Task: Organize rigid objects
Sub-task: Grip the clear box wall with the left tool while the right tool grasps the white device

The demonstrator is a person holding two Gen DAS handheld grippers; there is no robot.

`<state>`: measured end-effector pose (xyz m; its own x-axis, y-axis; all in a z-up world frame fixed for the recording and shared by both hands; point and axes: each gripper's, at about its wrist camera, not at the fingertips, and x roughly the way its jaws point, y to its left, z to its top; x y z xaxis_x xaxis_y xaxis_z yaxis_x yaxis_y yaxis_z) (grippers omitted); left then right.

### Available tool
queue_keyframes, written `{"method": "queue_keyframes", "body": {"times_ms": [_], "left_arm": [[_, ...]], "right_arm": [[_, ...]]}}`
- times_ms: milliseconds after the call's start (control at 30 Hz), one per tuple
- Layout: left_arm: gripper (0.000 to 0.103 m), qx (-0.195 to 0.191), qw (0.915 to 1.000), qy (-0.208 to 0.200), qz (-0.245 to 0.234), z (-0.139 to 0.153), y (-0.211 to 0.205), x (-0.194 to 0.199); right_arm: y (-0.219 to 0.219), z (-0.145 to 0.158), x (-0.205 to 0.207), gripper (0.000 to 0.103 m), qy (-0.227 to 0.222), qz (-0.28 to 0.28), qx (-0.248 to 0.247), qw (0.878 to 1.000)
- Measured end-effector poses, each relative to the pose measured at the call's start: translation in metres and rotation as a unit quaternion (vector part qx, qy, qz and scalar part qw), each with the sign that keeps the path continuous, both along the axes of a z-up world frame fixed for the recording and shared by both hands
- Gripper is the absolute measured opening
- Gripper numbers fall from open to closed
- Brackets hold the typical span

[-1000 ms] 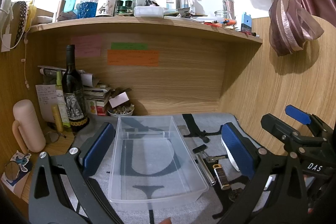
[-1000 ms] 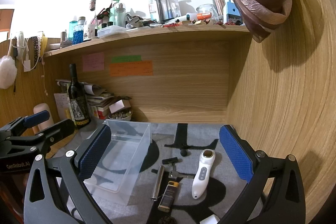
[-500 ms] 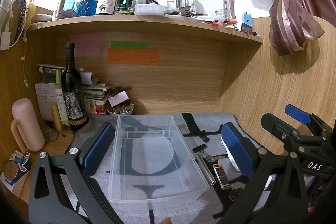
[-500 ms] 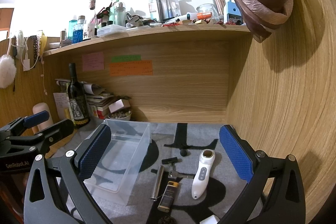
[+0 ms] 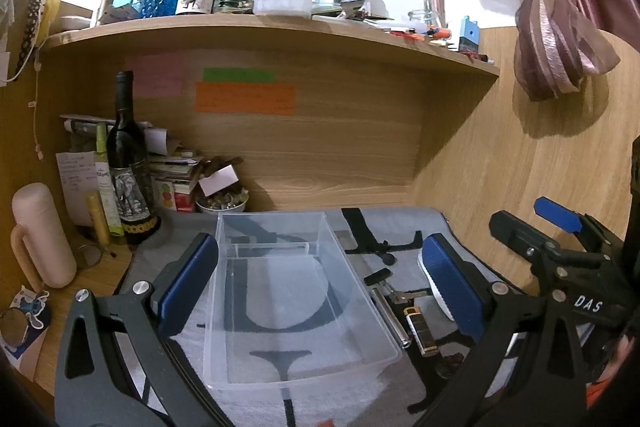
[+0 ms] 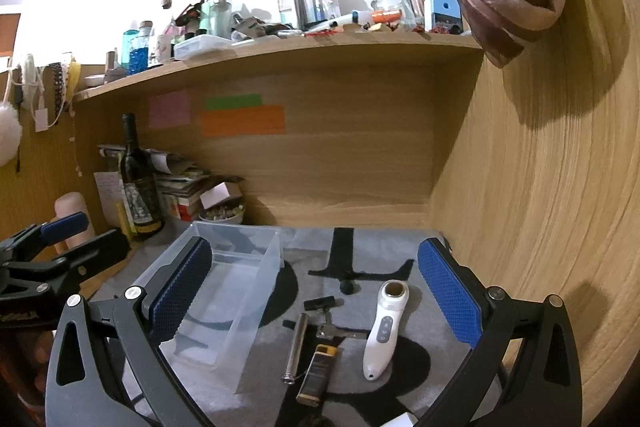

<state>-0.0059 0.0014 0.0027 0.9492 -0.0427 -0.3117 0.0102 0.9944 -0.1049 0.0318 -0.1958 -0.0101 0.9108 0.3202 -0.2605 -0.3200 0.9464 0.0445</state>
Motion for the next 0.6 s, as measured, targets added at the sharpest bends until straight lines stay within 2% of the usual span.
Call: {"method": "queue_keyframes", "body": {"times_ms": [67, 133, 200, 367, 433, 500, 600], "left_arm": [[0.101, -0.003, 1.0, 0.004, 0.003, 0.0, 0.004, 0.002], [0.083, -0.001, 0.9998, 0.013, 0.017, 0.0, 0.011, 0.007], [0.082, -0.004, 0.9993, 0.021, 0.03, -0.001, 0.019, 0.012], [0.08, -0.015, 0.998, 0.046, 0.04, -0.006, 0.042, 0.028], [0.071, -0.019, 0.997, 0.068, 0.031, -0.009, 0.05, 0.038], [0.067, -0.015, 0.9955, 0.089, 0.028, -0.013, 0.056, 0.047], [0.067, 0.006, 0.9922, 0.121, 0.028, -0.022, 0.063, 0.063]], "right_arm": [[-0.003, -0.001, 0.004, 0.103, 0.004, -0.003, 0.002, 1.0], [-0.006, -0.002, 0.009, 0.103, 0.011, -0.005, 0.001, 1.0], [-0.009, -0.003, 0.014, 0.102, 0.017, -0.008, -0.004, 1.0], [-0.018, -0.003, 0.025, 0.091, 0.029, -0.024, -0.018, 0.999], [-0.021, -0.004, 0.032, 0.084, 0.04, -0.028, -0.021, 0.999], [-0.024, -0.007, 0.039, 0.081, 0.053, -0.031, -0.025, 0.998], [-0.027, -0.013, 0.051, 0.075, 0.079, -0.037, -0.031, 0.996]]}}
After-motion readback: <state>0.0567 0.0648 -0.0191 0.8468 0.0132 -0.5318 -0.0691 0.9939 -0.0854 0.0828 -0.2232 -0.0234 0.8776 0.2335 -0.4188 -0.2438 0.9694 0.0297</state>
